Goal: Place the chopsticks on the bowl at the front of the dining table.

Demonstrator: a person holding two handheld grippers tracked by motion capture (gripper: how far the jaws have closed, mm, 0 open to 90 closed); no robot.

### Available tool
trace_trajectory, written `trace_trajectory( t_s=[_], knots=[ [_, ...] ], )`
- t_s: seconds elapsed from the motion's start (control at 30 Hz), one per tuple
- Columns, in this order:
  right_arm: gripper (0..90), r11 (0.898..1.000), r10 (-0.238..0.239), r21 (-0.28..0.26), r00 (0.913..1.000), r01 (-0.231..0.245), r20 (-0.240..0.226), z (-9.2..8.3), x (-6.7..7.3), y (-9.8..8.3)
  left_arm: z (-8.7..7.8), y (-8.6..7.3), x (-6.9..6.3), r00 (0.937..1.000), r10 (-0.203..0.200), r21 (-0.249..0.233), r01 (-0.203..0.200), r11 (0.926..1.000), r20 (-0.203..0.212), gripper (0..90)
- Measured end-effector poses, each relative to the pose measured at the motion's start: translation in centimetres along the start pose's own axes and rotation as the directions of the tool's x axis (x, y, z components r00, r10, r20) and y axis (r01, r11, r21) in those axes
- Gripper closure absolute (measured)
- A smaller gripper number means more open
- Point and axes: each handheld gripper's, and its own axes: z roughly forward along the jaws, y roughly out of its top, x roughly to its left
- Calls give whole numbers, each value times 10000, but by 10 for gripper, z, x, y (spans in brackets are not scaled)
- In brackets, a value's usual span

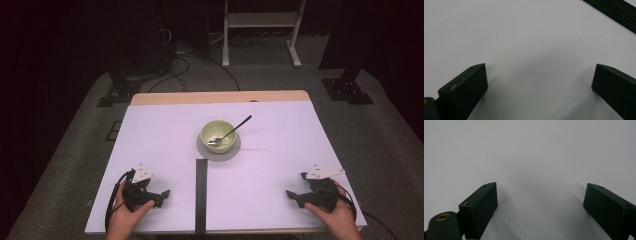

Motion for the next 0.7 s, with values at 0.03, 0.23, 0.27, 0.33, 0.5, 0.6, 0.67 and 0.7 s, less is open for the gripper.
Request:
trace_trajectory(
  t_s=[0.03, 0.23, 0.27, 0.33, 0.5, 0.6, 0.67, 0.7],
  knots=[
    [105, 10000, 0, 0, 10000, 0, 0, 0, 0, 0, 0, 0, 0, 10000, 0, 0, 0, 10000, 0, 0],
    [105, 10000, 6, -11, 10000, -6, -3, 0, 0, 0, 0, 0, 0, 10000, -7, -6, 7, 10000, 5, 0],
    [105, 10000, 5, -10, 10000, -5, -4, 0, 0, 0, 0, 0, 0, 10000, 3, -5, -3, 10000, -6, 0],
    [105, 10000, 2, -14, 10000, -2, -1, 0, 0, 0, 0, 0, 0, 10000, -12, -3, 12, 10000, 0, 0],
    [105, 10000, -9, -18, 10000, 9, 4, 0, 0, 0, -1, 0, 1, 9999, -53, -42, 53, 10000, -138, 0],
    [105, 10000, -12, -17, 10000, 12, 8, 0, 0, 0, -2, 1, 2, 9999, -118, -169, 117, 9998, -88, 0],
    [105, 10000, -6, -14, 10000, 6, 5, 0, 0, 0, -3, 1, 2, 9999, -113, -158, 112, 9998, -85, 0],
    [105, 10000, -1, -14, 10000, 1, 2, 0, 0, 0, -2, 1, 2, 9999, -130, -126, 130, 9998, -41, 0]
  ],
)
